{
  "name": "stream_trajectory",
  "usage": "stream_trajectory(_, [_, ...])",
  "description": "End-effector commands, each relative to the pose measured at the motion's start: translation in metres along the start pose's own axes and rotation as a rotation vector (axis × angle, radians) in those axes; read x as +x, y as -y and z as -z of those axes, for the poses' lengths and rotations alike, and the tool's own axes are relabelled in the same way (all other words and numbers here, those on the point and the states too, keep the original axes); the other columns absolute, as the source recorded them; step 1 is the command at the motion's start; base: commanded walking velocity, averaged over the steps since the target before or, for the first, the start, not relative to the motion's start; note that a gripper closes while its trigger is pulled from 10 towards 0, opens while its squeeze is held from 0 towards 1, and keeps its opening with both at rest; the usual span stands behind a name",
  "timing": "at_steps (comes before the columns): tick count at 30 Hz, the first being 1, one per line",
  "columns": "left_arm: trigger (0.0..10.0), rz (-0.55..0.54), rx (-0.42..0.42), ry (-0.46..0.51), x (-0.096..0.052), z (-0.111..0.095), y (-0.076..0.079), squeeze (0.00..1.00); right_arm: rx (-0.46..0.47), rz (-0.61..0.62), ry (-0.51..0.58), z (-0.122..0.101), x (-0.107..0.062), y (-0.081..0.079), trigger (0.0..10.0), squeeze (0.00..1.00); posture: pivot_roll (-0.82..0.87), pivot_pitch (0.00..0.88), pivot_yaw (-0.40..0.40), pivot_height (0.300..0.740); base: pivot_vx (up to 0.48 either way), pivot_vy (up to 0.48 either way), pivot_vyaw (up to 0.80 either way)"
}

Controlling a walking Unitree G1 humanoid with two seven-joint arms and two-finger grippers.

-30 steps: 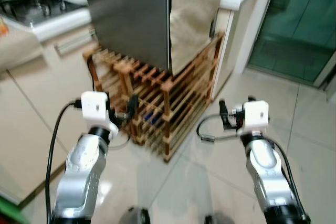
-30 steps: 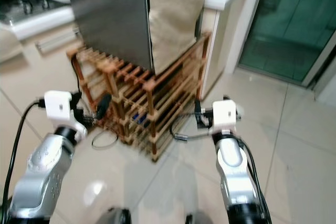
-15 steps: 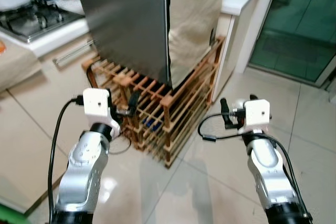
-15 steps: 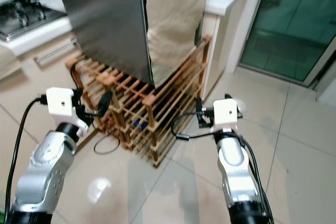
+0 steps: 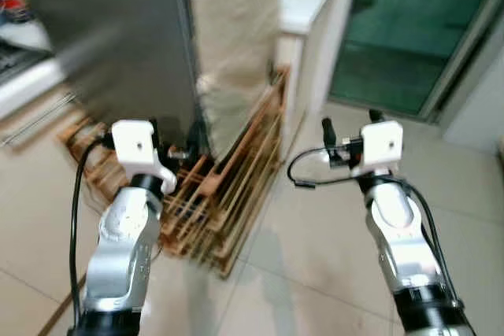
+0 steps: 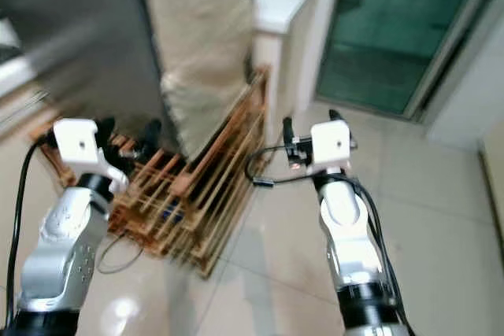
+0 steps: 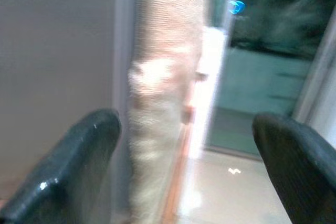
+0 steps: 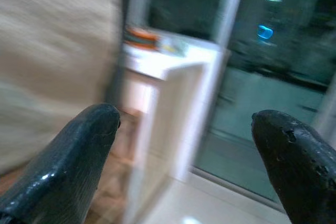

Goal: Restocking fridge

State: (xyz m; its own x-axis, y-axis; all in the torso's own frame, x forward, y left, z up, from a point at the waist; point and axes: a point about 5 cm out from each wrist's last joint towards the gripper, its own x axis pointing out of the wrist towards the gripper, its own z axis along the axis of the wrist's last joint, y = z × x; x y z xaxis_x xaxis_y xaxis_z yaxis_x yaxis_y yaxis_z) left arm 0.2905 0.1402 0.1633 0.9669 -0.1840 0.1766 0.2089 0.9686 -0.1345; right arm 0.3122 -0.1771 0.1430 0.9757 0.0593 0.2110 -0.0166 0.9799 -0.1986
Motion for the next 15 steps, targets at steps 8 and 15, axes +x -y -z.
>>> stream_trajectory(8, [10.0, -0.106, 0.037, 0.024, -0.0002, -0.0102, -0.019, 0.0, 0.023, -0.044, 0.008, -0.0048, 0.0026, -0.0147, 10.0, 0.0, -0.15, 0.0, 0.04, 0.74, 0.097, 0.0, 0.0])
stream_trajectory(15, [10.0, -0.094, 0.041, -0.002, 0.0051, -0.0089, -0.0184, 0.0, 0.031, -0.047, -0.007, -0.0013, 0.0019, -0.0159, 10.0, 0.0, -0.15, 0.0, 0.04, 0.74, 0.0, 0.0, 0.0])
